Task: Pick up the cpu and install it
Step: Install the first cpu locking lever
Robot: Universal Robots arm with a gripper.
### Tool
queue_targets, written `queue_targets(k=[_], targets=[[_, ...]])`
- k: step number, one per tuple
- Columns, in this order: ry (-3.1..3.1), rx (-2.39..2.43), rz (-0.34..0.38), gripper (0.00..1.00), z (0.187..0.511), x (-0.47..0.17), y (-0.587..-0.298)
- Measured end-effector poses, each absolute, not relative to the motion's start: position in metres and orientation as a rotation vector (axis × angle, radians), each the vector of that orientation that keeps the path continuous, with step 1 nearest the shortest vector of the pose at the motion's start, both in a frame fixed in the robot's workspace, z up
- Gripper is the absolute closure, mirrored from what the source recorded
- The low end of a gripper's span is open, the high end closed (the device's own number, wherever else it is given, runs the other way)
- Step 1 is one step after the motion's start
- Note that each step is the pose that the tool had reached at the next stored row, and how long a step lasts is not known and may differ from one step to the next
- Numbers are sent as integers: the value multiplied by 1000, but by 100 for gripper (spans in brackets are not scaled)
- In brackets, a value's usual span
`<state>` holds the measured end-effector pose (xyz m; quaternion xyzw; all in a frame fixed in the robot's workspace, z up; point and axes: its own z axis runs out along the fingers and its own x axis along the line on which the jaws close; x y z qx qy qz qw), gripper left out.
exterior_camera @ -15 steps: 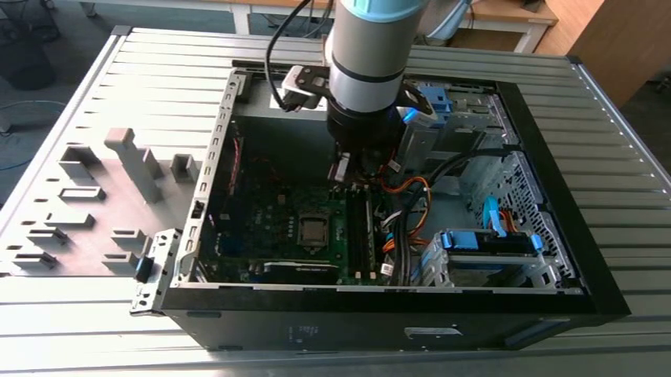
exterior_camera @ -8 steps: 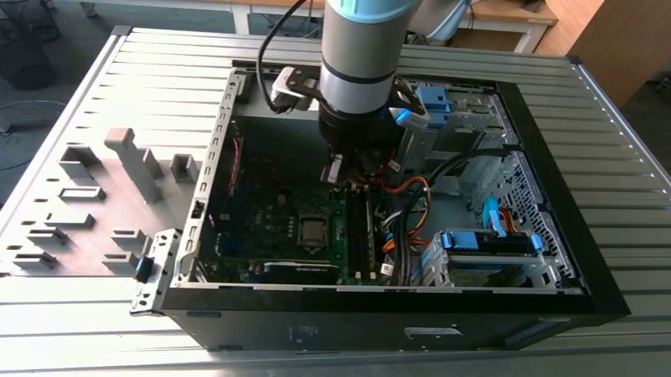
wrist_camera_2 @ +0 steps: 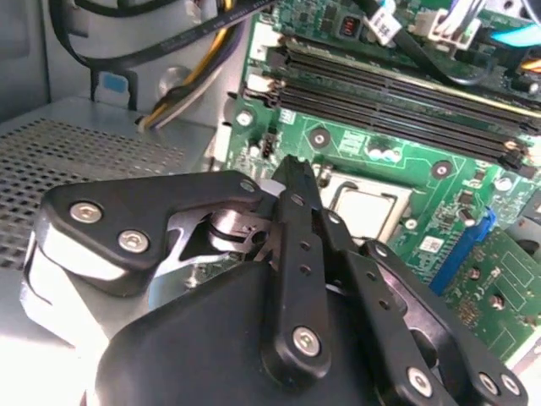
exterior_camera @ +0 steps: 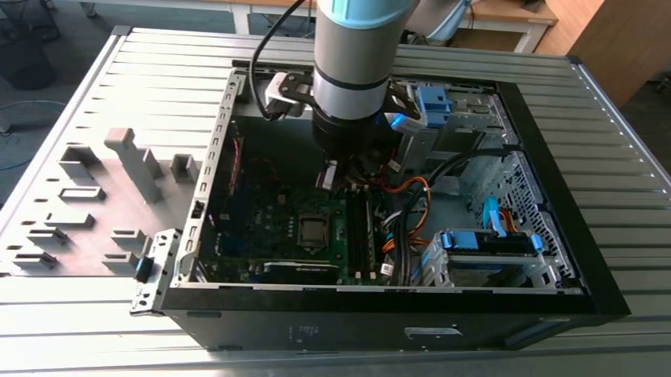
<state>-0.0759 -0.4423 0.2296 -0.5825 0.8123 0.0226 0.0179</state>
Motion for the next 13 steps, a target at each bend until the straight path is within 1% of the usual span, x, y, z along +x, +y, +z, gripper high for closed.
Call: queue_targets(k=[13], targets=[[2507,-1833,70,89,229,-83,-463]])
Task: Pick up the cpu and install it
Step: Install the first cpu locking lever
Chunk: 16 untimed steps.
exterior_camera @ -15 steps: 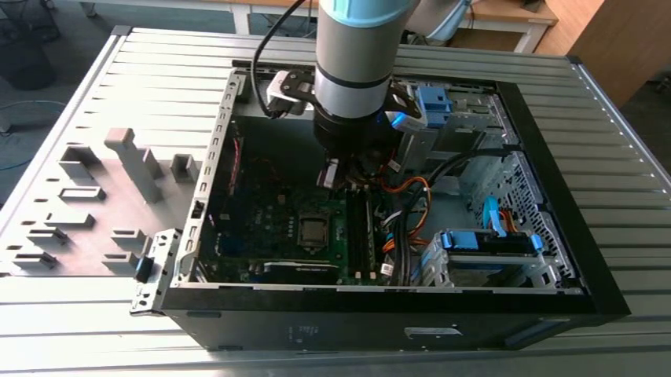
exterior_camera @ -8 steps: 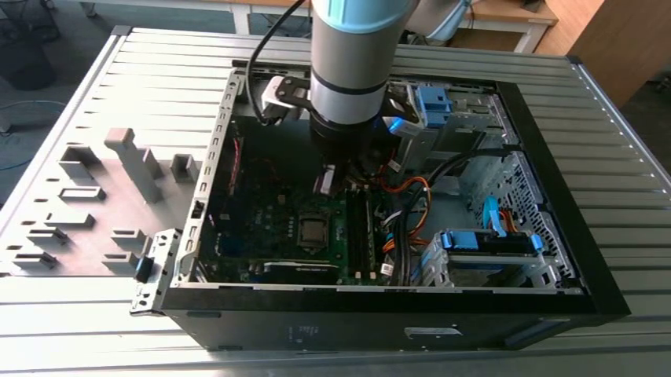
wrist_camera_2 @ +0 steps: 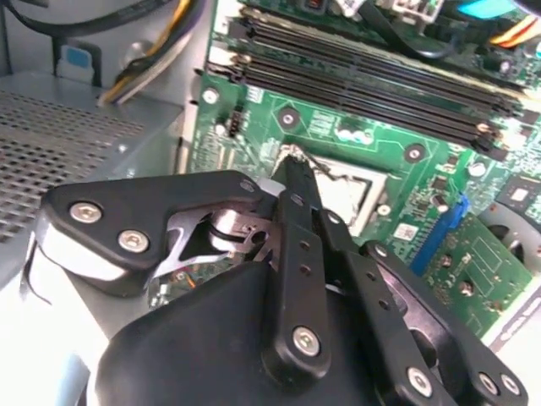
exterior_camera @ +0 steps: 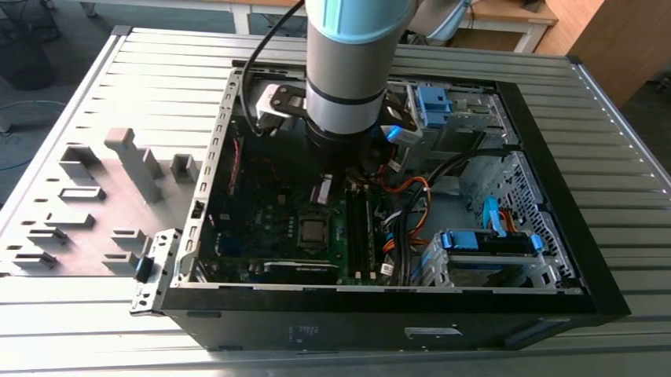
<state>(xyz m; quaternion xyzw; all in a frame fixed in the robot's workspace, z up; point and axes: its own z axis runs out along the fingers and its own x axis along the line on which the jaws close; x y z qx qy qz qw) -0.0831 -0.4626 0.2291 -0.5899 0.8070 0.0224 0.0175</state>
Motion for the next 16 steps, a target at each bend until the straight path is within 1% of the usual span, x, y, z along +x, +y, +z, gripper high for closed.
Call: queue_targets(k=[10,16], targets=[[2506,-1839,64,89,228,-84,-471],[2519,-1844,38,89,224,-84,-479]])
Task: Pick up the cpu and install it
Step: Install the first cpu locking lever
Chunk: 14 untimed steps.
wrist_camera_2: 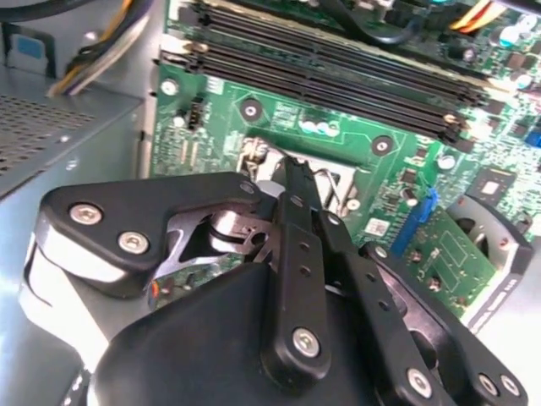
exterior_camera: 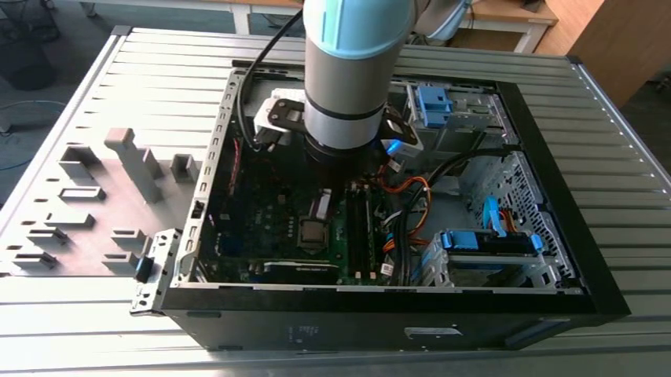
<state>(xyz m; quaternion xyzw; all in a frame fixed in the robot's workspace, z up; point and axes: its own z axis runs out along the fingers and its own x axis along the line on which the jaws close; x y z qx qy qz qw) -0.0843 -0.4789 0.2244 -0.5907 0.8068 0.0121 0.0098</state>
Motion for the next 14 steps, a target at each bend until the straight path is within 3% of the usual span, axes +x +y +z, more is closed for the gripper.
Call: queue_targets(k=[14], targets=[[2553,-1856,-37,89,214,-84,-486]])
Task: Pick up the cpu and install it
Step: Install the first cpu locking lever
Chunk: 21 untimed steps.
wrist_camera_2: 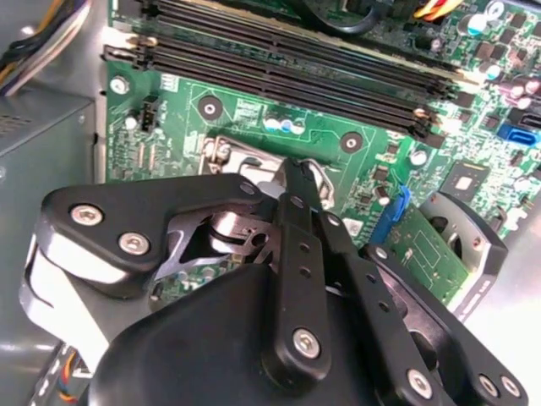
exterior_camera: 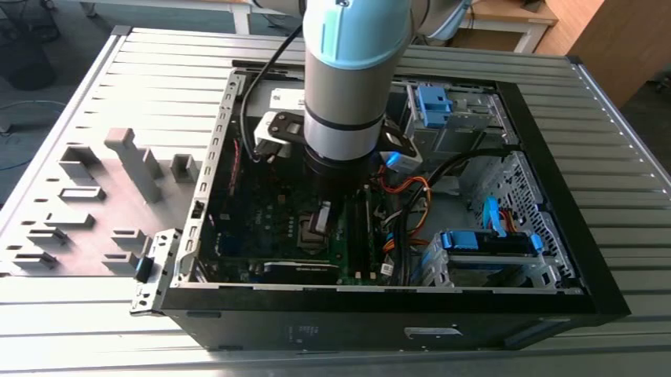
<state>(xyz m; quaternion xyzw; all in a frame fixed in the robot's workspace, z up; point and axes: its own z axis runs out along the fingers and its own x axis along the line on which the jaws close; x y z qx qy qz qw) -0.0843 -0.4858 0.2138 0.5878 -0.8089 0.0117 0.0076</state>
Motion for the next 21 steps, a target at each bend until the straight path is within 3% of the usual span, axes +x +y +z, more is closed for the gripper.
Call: queue_targets(k=[14,21], targets=[[-2516,1813,88,89,207,-84,-486],[-2534,1826,27,89,206,-84,-486]])
